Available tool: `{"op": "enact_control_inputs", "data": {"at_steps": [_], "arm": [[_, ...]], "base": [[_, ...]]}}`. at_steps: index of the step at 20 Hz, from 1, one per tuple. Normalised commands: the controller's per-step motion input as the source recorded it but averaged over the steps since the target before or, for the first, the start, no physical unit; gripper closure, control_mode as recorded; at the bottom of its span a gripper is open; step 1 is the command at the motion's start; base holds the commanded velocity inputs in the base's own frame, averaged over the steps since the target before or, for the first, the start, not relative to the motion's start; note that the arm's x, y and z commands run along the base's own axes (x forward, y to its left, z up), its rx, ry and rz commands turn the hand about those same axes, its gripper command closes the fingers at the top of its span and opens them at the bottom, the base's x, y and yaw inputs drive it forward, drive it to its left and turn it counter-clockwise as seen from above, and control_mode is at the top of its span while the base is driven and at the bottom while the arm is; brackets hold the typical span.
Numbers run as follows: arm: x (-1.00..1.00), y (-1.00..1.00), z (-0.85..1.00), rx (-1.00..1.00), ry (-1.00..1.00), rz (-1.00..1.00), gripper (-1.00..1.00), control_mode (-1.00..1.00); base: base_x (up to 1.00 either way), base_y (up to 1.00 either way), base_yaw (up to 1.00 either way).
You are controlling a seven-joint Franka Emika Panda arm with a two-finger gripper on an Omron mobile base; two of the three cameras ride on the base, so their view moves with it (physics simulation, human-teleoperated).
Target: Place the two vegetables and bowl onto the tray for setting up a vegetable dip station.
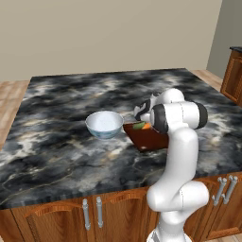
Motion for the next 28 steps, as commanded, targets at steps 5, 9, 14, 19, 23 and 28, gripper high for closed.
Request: {"op": "enact_control_inputs", "data": {"at_steps": [5, 9, 14, 19, 23, 28], "arm": [[0.08, 0.00, -0.01, 0.00, 0.00, 0.00, 1.00, -1.00], [0.00, 0.00, 0.00, 0.00, 0.00, 0.00, -1.00, -1.00], [0.00, 0.00, 0.00, 0.00, 0.00, 0.00, -1.00, -1.00], [0.00, 0.00, 0.00, 0.00, 0.00, 0.00, -1.00, -1.00], [-0.03, -0.11, 0.00, 0.00, 0.00, 0.00, -1.00, -1.00], [0.00, -0.09, 0.02, 0.00, 0.00, 0.00, -1.00, -1.00]], "base": [[0.00, 0.00, 0.00], [0.00, 0.00, 0.00], [0.00, 0.00, 0.00], [0.00, 0.00, 0.00], [0.00, 0.00, 0.00], [0.00, 0.00, 0.00]]}}
